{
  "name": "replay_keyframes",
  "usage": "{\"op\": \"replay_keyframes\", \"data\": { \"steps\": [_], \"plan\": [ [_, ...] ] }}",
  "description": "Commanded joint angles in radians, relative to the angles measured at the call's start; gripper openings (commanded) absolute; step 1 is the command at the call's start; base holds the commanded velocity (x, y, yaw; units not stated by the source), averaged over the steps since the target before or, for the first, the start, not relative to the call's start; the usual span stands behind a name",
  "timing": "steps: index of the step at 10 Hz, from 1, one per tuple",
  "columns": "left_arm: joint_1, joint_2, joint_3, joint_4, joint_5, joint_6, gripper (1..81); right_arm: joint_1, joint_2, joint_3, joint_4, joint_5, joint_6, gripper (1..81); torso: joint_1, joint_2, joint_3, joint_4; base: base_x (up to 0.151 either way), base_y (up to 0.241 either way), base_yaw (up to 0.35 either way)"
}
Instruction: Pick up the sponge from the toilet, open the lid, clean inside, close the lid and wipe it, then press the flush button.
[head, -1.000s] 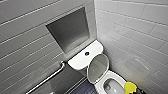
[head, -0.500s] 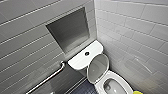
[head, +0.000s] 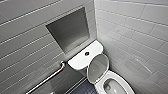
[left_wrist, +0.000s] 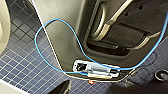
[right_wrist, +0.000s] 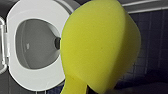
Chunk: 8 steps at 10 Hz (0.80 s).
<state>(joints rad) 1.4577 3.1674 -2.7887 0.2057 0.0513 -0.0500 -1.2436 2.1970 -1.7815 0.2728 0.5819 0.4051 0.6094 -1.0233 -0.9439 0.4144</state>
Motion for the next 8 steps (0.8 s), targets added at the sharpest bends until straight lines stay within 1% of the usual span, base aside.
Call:
{"op": "replay_keyframes", "data": {
  "steps": [1, 2, 3, 4, 6, 8],
  "plan": [
    [0.022, -0.007, -0.006, 0.004, 0.082, 0.004, 81.1, -0.070, -0.105, 0.160, -0.138, -0.103, -0.017, 1.0, 0.000, 0.000, 0.000, 0.000, 0.000, 0.000, 0.000],
    [0.022, -0.007, -0.006, 0.004, 0.081, 0.004, 81.1, -0.055, -0.128, 0.198, -0.148, -0.198, -0.043, 1.0, 0.000, 0.000, 0.000, 0.000, 0.000, 0.000, 0.000],
    [0.022, -0.007, -0.006, 0.006, 0.076, 0.004, 81.1, -0.005, -0.145, 0.218, -0.147, -0.299, -0.077, 1.0, 0.000, 0.000, 0.000, 0.000, 0.000, 0.000, 0.000],
    [0.022, -0.007, -0.006, 0.006, 0.076, 0.004, 81.1, 0.057, -0.159, 0.235, -0.147, -0.377, -0.085, 1.0, 0.000, 0.000, 0.000, 0.000, 0.000, 0.000, 0.000],
    [0.022, -0.007, -0.006, 0.004, 0.076, 0.004, 81.1, 0.231, -0.162, 0.237, -0.145, -0.548, -0.083, 1.0, 0.000, 0.000, 0.000, 0.000, 0.000, 0.000, 0.000],
    [0.022, -0.007, -0.006, 0.003, 0.075, 0.004, 81.1, 0.380, -0.139, 0.196, -0.139, -0.682, -0.081, 1.0, 0.000, 0.000, 0.000, 0.000, 0.000, 0.000, 0.000]
  ]
}}
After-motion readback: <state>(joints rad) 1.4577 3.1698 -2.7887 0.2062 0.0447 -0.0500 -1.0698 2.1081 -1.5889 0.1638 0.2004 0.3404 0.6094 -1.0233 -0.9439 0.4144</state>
